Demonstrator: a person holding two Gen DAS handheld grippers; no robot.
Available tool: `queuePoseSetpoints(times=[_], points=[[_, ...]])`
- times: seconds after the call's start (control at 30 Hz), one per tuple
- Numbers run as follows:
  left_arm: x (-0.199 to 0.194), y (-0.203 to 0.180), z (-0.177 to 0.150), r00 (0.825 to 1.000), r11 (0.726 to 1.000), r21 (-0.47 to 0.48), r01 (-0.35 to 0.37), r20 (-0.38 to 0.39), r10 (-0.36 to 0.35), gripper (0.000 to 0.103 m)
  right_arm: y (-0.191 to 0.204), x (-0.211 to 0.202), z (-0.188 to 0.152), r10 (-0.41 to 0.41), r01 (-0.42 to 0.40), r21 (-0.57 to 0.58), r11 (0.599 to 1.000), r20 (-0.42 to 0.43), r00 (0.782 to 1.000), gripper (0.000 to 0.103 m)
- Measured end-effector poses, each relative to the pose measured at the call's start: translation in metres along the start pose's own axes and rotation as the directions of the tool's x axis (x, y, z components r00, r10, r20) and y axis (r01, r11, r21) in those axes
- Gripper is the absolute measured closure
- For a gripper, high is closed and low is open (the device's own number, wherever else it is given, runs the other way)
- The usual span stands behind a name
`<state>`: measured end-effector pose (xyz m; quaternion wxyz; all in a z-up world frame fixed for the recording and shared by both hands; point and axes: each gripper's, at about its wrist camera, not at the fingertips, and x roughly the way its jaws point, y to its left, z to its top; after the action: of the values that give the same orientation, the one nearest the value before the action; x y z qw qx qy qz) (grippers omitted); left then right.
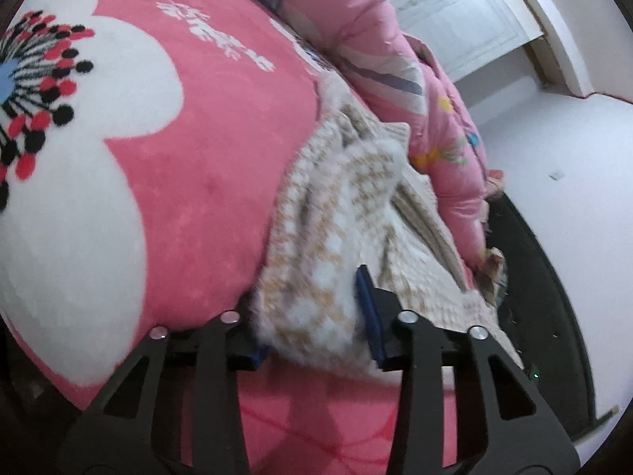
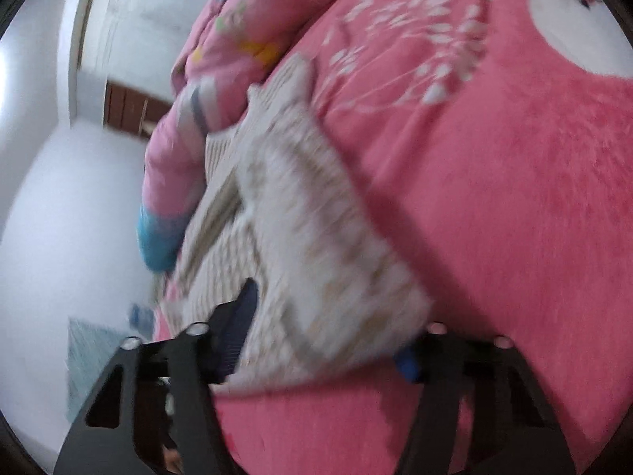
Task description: Fold large clothes
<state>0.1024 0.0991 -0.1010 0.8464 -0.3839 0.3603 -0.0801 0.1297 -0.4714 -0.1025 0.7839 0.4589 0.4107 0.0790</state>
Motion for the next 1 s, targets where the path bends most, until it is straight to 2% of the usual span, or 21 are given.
queuePoseSetpoints(times=[0.03,0.1,0.17,0.3,0.37,0.5,0.63,0.7,0.73,0.77,0.8,0.83,0.87,0.93,1.0], points=[[0.001,-0.004,0.002,1.0,0.999,0.018,-0.027,0.003,0.027,0.074,-0.002,0.004,0.002,-0.001,0.001,0.009,1.0,0.009,1.0,0.061],[0.002,-0.024,0.005,0.993,0.987,0.111,-0.118,0.026,0.116,0.082,-0.002,0.004,0.009,0.004,-0.004,0.022,1.0,0.014,1.0,0.078],[-0.005,-0.041,0.007,0.985,0.966,0.196,-0.168,0.057,0.16,0.086,0.013,-0.005,0.011,0.02,-0.019,-0.025,1.0,0.033,0.999,0.086],[-0.031,-0.085,0.006,0.971,0.902,0.367,-0.228,0.157,0.182,0.09,0.064,-0.034,0.009,-0.008,0.032,-0.223,0.974,0.107,0.994,0.092],[-0.043,-0.098,0.005,0.968,0.882,0.406,-0.238,0.179,0.178,0.09,0.085,-0.048,0.007,-0.01,0.05,-0.287,0.957,0.137,0.991,0.093],[-0.079,-0.106,-0.002,0.973,0.88,0.428,-0.207,0.181,0.141,0.09,0.096,-0.074,0.001,0.018,0.033,-0.325,0.945,0.152,0.988,0.093],[-0.108,-0.097,-0.017,0.984,0.896,0.412,-0.166,0.127,0.124,0.09,0.083,-0.11,-0.021,-0.003,0.04,-0.345,0.938,0.107,0.994,0.093],[-0.114,-0.079,-0.026,0.99,0.919,0.368,-0.14,0.071,0.122,0.087,0.064,-0.113,-0.033,-0.036,0.048,-0.331,0.942,0.043,0.998,0.089],[-0.108,-0.065,-0.029,0.991,0.932,0.338,-0.132,0.022,0.133,0.081,0.053,-0.113,-0.038,-0.054,0.054,-0.312,0.949,0.008,0.999,0.085],[-0.101,-0.05,-0.031,0.988,0.941,0.307,-0.144,-0.016,0.156,0.079,0.035,-0.109,-0.038,-0.084,0.071,-0.274,0.959,-0.033,0.996,0.069],[-0.096,-0.035,-0.032,0.982,0.95,0.264,-0.168,-0.042,0.185,0.077,0.014,-0.105,-0.037,-0.141,0.122,-0.226,0.966,-0.068,0.988,0.06],[-0.095,-0.022,-0.031,0.978,0.957,0.225,-0.184,-0.056,0.201,0.077,-0.002,-0.104,-0.035,-0.194,0.175,-0.188,0.966,-0.085,0.977,0.059],[-0.098,-0.011,-0.028,0.975,0.961,0.187,-0.202,-0.052,0.215,0.076,-0.023,-0.108,-0.031,-0.222,0.21,-0.121,0.97,-0.1,0.97,0.059],[-0.113,0.006,-0.016,0.976,0.969,0.117,-0.215,-0.004,0.217,0.071,-0.044,-0.125,-0.022,-0.082,0.083,0.011,0.996,-0.091,0.992,0.058],[-0.132,0.01,-0.003,0.971,0.968,0.095,-0.233,0.072,0.227,0.07,-0.039,-0.152,-0.009,-0.171,0.171,-0.009,0.985,0.03,0.985,0.043]])
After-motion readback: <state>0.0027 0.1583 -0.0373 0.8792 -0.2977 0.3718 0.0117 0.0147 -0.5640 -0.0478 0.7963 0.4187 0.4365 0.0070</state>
